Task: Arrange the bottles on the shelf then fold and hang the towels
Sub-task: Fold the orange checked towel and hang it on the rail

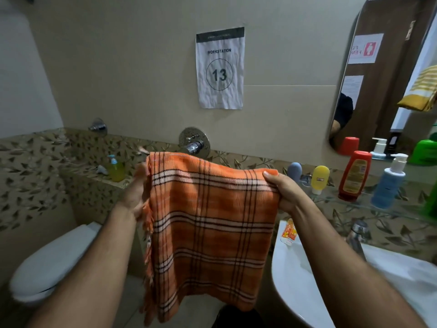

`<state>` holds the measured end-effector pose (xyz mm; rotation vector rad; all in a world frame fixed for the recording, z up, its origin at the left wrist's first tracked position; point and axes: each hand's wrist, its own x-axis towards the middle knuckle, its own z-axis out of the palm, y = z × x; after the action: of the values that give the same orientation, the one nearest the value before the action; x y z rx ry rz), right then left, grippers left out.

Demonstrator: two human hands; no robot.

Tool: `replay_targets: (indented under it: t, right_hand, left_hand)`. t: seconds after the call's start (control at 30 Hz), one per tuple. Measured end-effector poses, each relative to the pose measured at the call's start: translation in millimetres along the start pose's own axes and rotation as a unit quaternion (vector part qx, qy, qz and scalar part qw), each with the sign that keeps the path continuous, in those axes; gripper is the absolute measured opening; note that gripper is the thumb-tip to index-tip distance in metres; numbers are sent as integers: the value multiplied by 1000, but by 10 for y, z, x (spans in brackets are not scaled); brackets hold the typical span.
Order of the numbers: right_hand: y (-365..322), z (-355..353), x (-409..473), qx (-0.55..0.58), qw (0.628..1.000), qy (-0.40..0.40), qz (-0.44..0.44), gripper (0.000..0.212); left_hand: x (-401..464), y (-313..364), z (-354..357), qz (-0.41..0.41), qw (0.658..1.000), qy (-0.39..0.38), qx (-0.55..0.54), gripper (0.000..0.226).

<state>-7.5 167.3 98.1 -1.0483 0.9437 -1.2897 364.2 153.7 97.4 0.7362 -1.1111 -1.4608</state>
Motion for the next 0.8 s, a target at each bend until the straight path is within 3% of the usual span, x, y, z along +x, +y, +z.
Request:
replay_targets:
  t: [0.07,0.13,0.2,0.57,0.7,0.8]
  right_hand:
    - [-60,140,29,-1,999,46,-12,15]
    - [-99,254,45,-23,997,68,-6,13]
    - [-121,304,37,-44,995,93,15,12]
    - [-364,155,10,-60,987,141,46,16]
    - [-642,-50,-89,21,1000,-5,20,30]
    - [-481,-199,-159,-138,988,-27,61,38]
  left_hand:
    - [-79,-212,-145,-69,997,6,44,83]
    - [-127,-370,-137,-99,994,13,37,53]
    - [-140,-417,-87,-106,993,39,38,38]
    - [-71,-282,30,-103,987,111,46,36]
    - [15,-73,207,-78,993,83,-22,37]
    - [66,8,252,-77,995,59,-33,36]
